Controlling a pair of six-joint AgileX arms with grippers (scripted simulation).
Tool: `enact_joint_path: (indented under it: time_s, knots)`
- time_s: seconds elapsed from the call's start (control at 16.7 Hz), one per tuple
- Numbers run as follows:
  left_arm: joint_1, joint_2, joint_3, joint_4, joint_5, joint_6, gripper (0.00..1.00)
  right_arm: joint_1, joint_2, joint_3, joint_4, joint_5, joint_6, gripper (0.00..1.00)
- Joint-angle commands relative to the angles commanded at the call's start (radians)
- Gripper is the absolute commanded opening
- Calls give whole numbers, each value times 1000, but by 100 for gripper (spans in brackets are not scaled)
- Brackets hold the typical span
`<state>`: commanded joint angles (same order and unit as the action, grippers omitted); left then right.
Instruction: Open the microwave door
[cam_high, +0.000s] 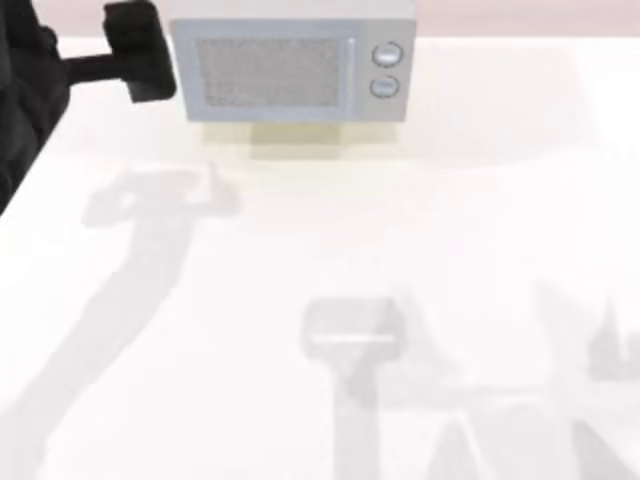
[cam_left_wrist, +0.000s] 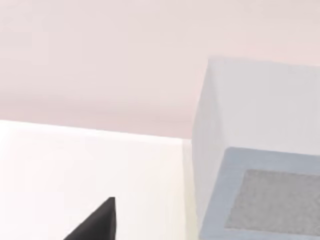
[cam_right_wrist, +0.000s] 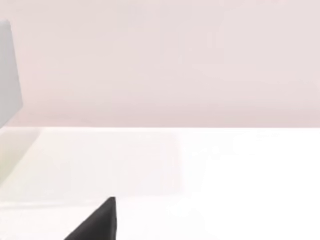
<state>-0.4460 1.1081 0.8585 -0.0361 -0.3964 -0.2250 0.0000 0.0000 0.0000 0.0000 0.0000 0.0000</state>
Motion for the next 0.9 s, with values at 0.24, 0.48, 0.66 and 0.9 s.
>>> enact_joint_path:
  time_s: [0.24, 0.48, 0.66, 0.9]
  knots:
    - [-146, 410, 295, -3, -132, -82, 100, 0, 0, 0, 0, 0, 0, 100]
    - [-261, 710, 506, -21, -235, -139, 100, 0, 0, 0, 0, 0, 0, 100]
    - [-314, 836, 597, -38, -282, -161, 100, 0, 0, 0, 0, 0, 0, 100]
    - [-329, 873, 623, -44, -296, -167, 100, 0, 0, 0, 0, 0, 0, 100]
